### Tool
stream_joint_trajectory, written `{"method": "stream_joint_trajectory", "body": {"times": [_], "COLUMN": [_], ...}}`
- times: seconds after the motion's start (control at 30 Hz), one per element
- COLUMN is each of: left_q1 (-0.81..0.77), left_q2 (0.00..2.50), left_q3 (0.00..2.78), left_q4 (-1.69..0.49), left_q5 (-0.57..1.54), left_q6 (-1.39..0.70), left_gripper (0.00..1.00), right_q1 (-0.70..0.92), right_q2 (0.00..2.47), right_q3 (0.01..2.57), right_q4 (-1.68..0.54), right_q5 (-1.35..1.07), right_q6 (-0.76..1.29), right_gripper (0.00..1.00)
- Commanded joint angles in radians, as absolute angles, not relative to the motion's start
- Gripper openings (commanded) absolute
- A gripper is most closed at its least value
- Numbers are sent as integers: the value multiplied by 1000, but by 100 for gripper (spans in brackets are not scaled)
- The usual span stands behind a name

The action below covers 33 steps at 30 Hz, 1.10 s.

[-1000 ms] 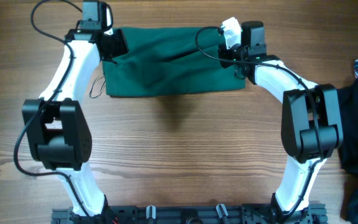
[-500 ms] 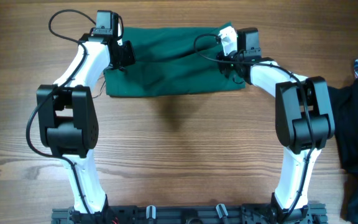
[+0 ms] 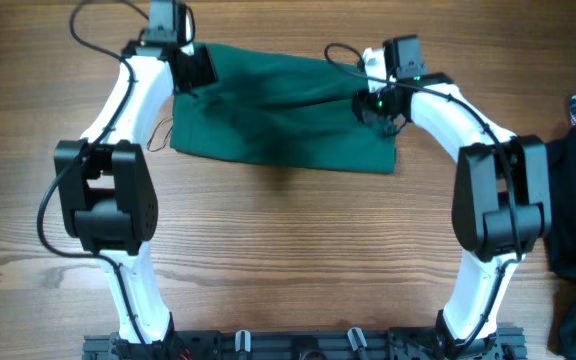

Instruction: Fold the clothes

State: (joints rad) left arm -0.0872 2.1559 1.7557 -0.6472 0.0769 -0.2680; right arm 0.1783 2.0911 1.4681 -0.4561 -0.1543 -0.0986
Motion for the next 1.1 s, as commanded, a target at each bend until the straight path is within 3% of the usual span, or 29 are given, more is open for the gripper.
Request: {"method": "stream_joint_trajectory", "body": {"times": [0.0,0.37,0.4,0.43,0.77,1.07], "left_q1": [-82,44,42,39,36,36], "left_q2": [2071,2125,2152,2202,2447,2502], "left_q3": [1883,1958,1958,1958,1957,1958], "left_q4": [-646,-521,-514,-491,-393,-329], "left_q5": [85,86,86,96,207,281], "left_q6": [-269,-258,-258,-258,-270,-270], "left_gripper": [73,67,69,78,83,66], "right_q1": [176,91,85,84,84,84], "right_q2": [1953,1947,1948,1954,2041,2047], "right_q3": [1591,1630,1629,1629,1628,1628], "right_q4": [-437,-497,-513,-525,-604,-603], "right_q5": [-122,-72,-65,-60,-17,-17], "right_q6": [-46,139,136,133,130,130], "right_gripper": [73,75,75,75,77,77]}}
